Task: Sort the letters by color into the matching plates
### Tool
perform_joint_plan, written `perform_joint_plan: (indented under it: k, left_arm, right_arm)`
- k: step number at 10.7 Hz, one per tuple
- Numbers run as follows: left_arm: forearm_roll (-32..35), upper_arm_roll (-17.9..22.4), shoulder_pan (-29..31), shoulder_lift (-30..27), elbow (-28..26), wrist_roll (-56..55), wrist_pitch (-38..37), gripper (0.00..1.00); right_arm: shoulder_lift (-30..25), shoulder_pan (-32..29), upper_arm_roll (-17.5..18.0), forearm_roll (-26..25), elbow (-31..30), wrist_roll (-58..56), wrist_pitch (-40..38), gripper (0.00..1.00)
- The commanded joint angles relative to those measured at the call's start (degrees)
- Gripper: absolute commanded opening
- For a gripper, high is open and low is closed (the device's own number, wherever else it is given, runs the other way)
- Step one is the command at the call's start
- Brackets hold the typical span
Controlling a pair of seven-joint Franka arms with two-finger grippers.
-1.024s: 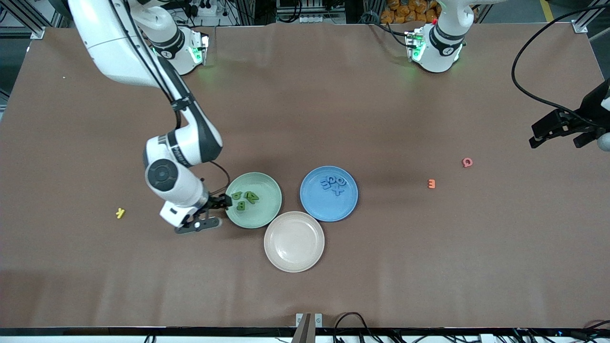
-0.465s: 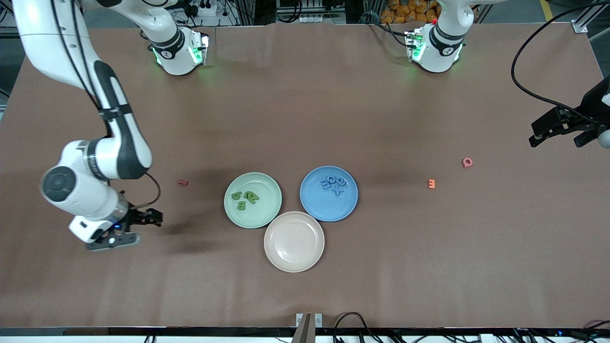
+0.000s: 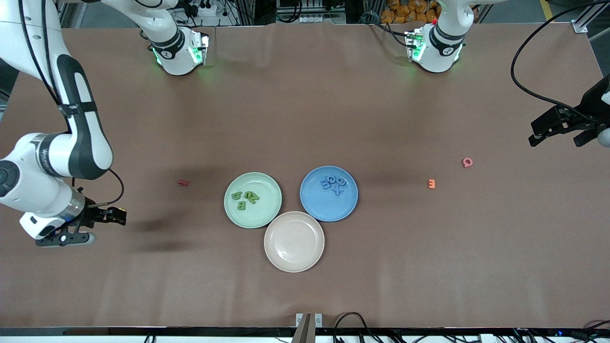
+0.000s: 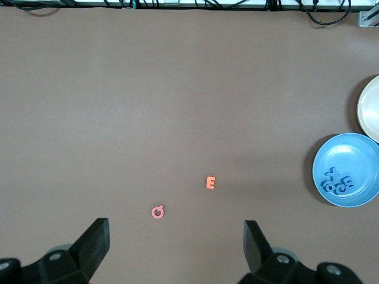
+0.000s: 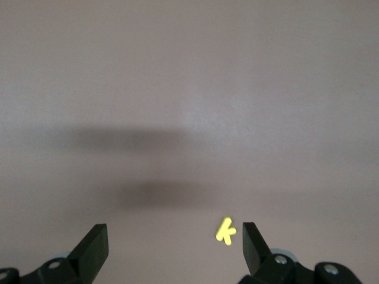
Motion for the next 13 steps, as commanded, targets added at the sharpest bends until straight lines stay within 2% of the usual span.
perform_joint_plan:
  k: [1,5,9,13]
  left_arm:
    - [-0.6,0.0,0.0,-0.6,0.3,0.7,-0.3,1.00]
    - [-0.5,0.0,0.0,-0.6,0.3,0.7,-0.3,1.00]
    - [-0.4,0.0,-0.1,-0.6,0.3,0.7,-0.3,1.00]
    - [-0.2,0.0,-0.1,-0.6,0.3,0.7,-0.3,1.00]
  right_arm:
    - [-4.9,-1.7,0.6,-0.6,-0.4,0.6,-6.7,1.00]
    - [-10.9,-1.9,-1.0,-0.5,0.1,3.2,-15.7,1.00]
    - [-15.3,-1.6,-0.5,-0.5,6.7,10.2,-29.9,1.00]
    - [-21.5,-1.5,0.2,-0.3,7.9,11.1,-38.1,1.00]
